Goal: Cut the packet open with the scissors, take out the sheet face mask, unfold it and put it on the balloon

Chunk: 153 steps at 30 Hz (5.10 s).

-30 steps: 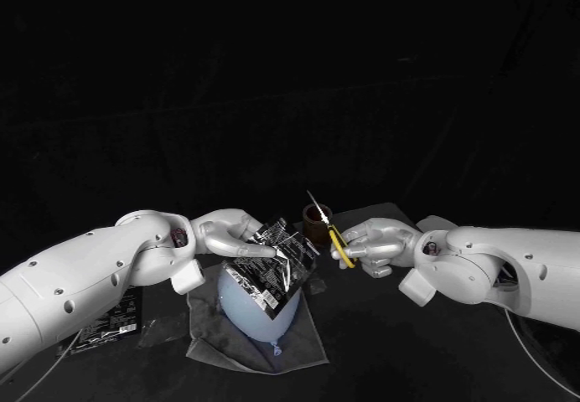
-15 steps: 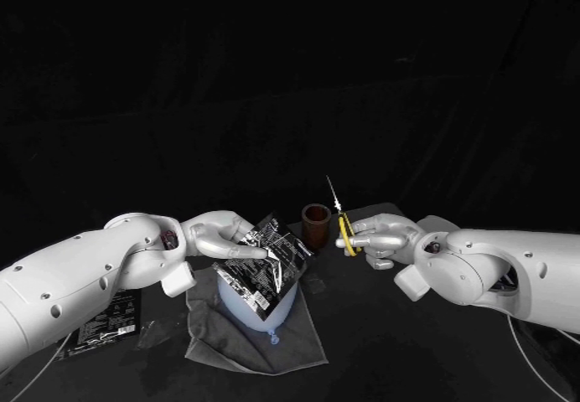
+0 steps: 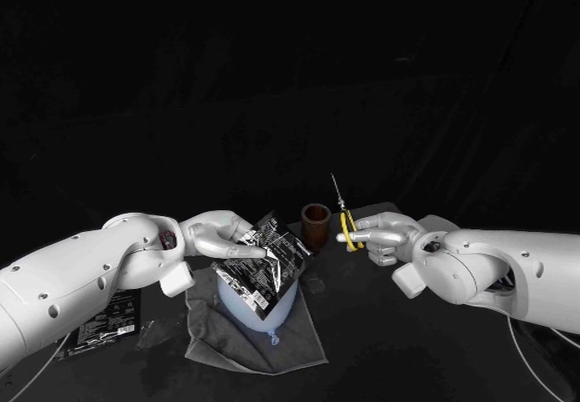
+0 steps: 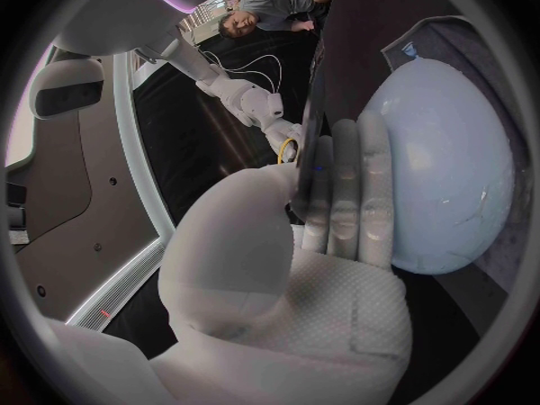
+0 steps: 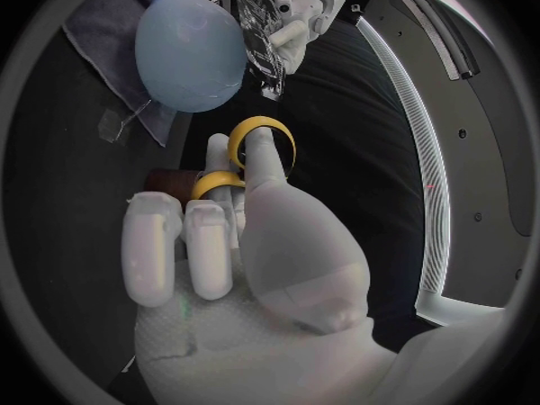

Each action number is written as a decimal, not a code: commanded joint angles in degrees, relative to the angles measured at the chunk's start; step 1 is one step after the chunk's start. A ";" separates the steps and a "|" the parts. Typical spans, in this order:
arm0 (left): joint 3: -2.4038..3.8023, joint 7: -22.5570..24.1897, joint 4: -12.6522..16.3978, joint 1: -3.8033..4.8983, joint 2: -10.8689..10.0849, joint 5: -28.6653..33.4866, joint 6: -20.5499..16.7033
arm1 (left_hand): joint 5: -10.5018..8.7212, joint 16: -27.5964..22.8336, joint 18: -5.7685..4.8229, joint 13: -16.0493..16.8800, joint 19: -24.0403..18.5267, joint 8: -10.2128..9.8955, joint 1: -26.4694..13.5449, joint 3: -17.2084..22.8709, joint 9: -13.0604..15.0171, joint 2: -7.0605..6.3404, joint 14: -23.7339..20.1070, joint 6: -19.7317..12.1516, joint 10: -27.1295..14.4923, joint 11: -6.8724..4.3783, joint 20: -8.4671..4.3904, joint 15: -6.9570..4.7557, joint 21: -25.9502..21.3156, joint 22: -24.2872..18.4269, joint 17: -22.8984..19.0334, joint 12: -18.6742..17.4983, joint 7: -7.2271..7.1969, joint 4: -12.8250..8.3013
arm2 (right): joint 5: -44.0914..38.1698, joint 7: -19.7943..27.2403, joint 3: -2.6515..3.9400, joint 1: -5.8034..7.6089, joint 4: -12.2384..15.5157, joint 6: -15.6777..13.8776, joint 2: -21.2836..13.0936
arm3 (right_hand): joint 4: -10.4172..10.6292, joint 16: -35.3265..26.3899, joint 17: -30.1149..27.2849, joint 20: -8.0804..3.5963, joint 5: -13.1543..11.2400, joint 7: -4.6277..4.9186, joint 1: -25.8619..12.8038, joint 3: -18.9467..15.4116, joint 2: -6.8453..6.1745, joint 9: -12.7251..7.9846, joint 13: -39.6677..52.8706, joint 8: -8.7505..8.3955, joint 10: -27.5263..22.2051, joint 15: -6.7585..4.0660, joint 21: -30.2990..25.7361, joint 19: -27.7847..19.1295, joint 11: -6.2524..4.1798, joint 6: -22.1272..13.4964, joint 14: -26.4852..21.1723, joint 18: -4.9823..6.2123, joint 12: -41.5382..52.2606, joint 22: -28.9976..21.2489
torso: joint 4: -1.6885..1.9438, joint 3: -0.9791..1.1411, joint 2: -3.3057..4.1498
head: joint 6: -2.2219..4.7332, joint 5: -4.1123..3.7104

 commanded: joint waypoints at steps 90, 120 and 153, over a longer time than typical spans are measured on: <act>0.04 4.35 -0.89 3.60 1.99 -4.84 1.25 | 0.20 0.11 0.43 1.31 -1.31 -1.34 0.17 2.43 6.27 0.42 -2.46 -0.11 -1.89 0.26 0.25 0.16 0.20 0.27 1.69 -0.61 0.16 -2.18 | -6.11 -4.61 -0.01 -0.30 2.96 31.09 -1.30 | 13.27 0.19 15.06 2.32 -3.24 -1.23 -20.05 52.74 -12.45 -5.45 46.01 5.23 16.75 -0.18 0.79 3.20 -7.10 2.49 6.49 -1.24 74.27 13.23 | -0.11 0.08 -0.05 | 0.50 -0.31; 0.02 7.93 0.48 3.69 2.51 -12.48 0.02 | 0.19 0.13 0.40 1.49 -1.69 -1.50 0.25 2.41 6.33 0.41 -2.88 -0.02 -2.17 0.21 0.30 0.20 0.27 0.36 1.98 -0.74 0.12 -2.17 | -5.04 -1.77 -0.02 0.20 3.60 33.68 -4.85 | 16.57 -3.53 9.59 4.22 -3.05 1.84 -17.42 41.19 -23.90 -12.22 32.71 -9.00 8.56 1.28 -14.13 -5.50 -4.80 1.01 4.82 1.91 46.98 7.98 | 0.07 -0.01 0.02 | 0.58 -1.24; 0.02 9.91 3.16 3.69 1.43 -15.85 -0.13 | 0.19 0.20 0.41 1.60 -1.80 -1.56 0.26 2.32 6.38 0.38 -2.98 0.07 -2.19 0.19 0.31 0.19 0.35 0.43 2.17 -0.73 0.10 -2.15 | -11.10 -9.73 -0.04 0.22 5.38 40.67 -4.98 | 26.80 -3.67 7.37 9.99 -3.26 9.56 -8.01 15.63 -20.56 -21.82 -27.20 -14.43 -11.57 8.29 -12.14 -3.42 3.15 -11.88 4.75 1.65 -10.99 7.87 | -0.03 0.05 0.00 | 0.17 -0.99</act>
